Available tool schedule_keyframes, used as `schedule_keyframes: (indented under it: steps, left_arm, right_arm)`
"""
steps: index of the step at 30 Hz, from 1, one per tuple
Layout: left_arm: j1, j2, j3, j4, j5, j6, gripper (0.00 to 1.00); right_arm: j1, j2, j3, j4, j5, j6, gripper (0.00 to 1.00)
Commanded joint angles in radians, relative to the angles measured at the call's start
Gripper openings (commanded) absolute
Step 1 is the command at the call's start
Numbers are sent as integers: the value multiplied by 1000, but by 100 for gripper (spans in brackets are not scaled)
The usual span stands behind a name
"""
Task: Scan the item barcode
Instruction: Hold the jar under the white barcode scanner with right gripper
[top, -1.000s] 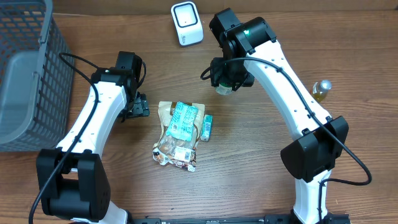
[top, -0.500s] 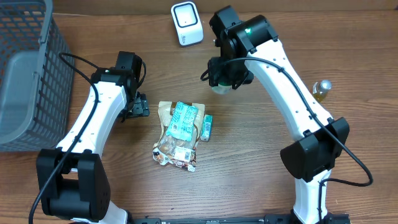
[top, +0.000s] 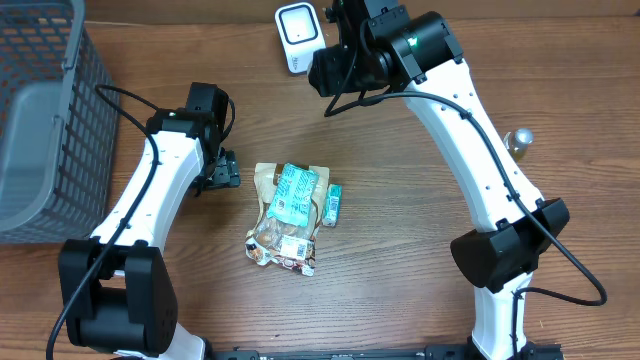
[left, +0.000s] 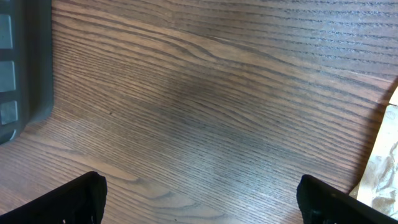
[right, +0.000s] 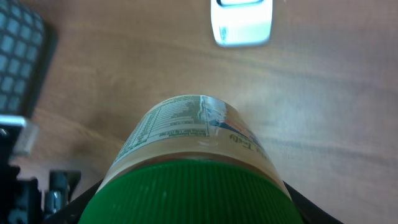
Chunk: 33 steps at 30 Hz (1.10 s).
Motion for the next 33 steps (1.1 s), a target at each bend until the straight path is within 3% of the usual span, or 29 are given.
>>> schedule_keyframes:
  steps: [1, 11, 17, 33]
  left_arm:
    - [2, -19, 18, 1, -13, -14, 100]
    - [2, -19, 18, 1, -13, -13, 100]
    - [2, -19, 18, 1, -13, -13, 100]
    - [2, -19, 18, 1, -13, -13, 100]
  right_arm:
    - [2, -17, 32, 102, -7, -8, 43]
    - [-2, 0, -13, 419, -6, -9, 31]
    - [-14, 77, -48, 625, 37, -9, 37]
    - [-38, 424, -48, 1202, 170, -10, 40]
